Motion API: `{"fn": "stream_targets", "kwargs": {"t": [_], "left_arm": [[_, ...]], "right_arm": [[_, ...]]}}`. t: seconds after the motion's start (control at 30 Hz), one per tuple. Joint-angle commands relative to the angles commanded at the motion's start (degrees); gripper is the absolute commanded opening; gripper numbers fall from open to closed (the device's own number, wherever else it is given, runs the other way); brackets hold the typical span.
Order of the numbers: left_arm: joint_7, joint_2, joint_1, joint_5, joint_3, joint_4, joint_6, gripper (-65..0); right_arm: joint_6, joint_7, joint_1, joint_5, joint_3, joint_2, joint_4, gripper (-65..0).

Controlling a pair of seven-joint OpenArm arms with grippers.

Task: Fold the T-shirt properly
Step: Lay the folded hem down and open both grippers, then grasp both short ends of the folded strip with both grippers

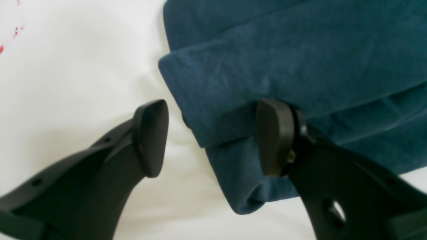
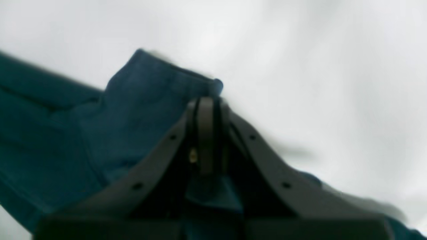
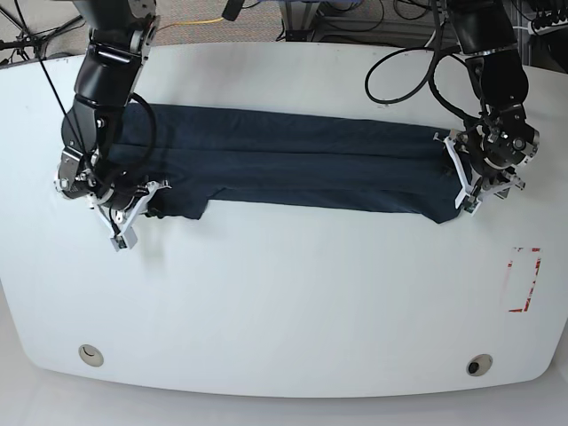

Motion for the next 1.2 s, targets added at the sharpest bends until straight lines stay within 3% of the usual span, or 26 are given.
{"fn": "stream_targets", "kwargs": {"t": [0.23, 0.33, 0.77, 0.9, 0.97, 1.03, 1.1, 1.2], "left_arm": [[0.00, -0.09, -0.26, 0.00, 0.00, -2.73, 0.00, -26.5], [0.00, -0.97, -0.35, -0.09, 0.18, -3.78, 0.00, -26.5], [0.00, -1.23, -0.53, -0.09, 0.26, -4.57, 0.00, -26.5], [0.00, -1.23, -0.53, -0.09, 0.26, -4.48, 0.00, -26.5], [0.00, -1.23, -0.53, -0.09, 0.26, -4.48, 0.00, -26.5], [0.00, -1.23, -0.53, -0.18, 0.26, -4.22, 0.00, -26.5], [0.00, -1.23, -0.53, -0.26, 0.26, -4.13, 0.00, -26.5], [0.00, -1.23, -0.79, -0.44, 0.35, -4.04, 0.00, -26.5]], "right_arm": [[0.00, -11.78, -4.48, 3.60, 5.89, -0.53, 13.54, -65.0], [0.00, -14.68, -6.15, 5.19, 7.30, -0.79, 17.32, -65.0], [0.00, -15.74, -14.95, 6.42, 9.93, -1.67, 22.42, -64.0], [0.00, -15.47, -16.62, 5.98, 11.60, -1.49, 22.33, -49.6], [0.00, -13.98, -17.05, 5.98, 14.95, -1.41, 22.33, -36.8], [0.00, -12.66, -17.32, 5.89, 17.41, -1.32, 22.33, -28.4], [0.00, -12.22, -17.32, 5.89, 20.22, -1.23, 22.42, -23.6], [0.00, -12.40, -17.32, 6.59, 22.95, -1.23, 22.86, -23.6]]}}
